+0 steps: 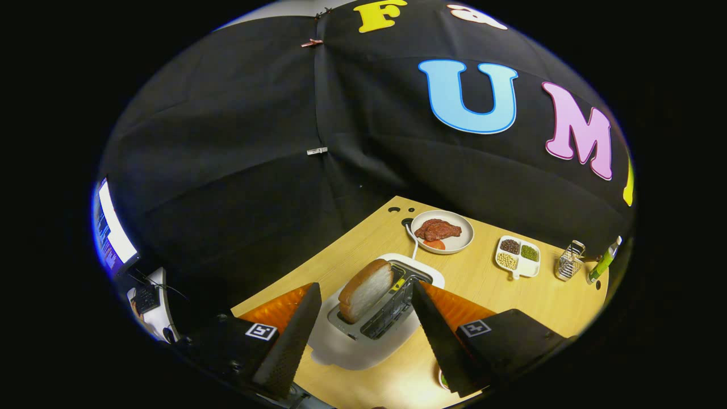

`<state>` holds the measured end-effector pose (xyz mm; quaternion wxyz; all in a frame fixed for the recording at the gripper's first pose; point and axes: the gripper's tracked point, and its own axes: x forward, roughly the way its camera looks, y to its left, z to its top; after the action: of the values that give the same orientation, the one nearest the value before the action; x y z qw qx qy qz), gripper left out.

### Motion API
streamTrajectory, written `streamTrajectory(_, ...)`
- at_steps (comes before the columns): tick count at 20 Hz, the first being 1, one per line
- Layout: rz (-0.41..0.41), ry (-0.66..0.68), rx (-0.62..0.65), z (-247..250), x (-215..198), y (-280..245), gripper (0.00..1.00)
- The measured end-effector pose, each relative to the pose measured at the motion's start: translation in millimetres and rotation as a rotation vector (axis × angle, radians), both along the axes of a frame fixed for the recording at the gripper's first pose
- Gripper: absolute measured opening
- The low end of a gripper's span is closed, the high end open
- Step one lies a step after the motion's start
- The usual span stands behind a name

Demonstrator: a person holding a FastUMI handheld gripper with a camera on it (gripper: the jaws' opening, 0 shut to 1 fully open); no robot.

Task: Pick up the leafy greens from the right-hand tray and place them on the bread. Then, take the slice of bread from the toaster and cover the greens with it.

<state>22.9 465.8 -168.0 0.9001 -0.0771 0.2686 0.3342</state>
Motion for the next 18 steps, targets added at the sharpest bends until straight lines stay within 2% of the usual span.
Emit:
streamTrajectory(4,0.003,0.007,-0.029,-21,13,22,1.0)
streamTrajectory(14,-0.06,0.045,-0.154,-76,39,43,0.99)
streamTrajectory(15,-0.066,0.052,-0.157,-77,39,43,0.97)
streamTrajectory(18,-0.084,0.061,-0.159,-79,39,45,0.7)
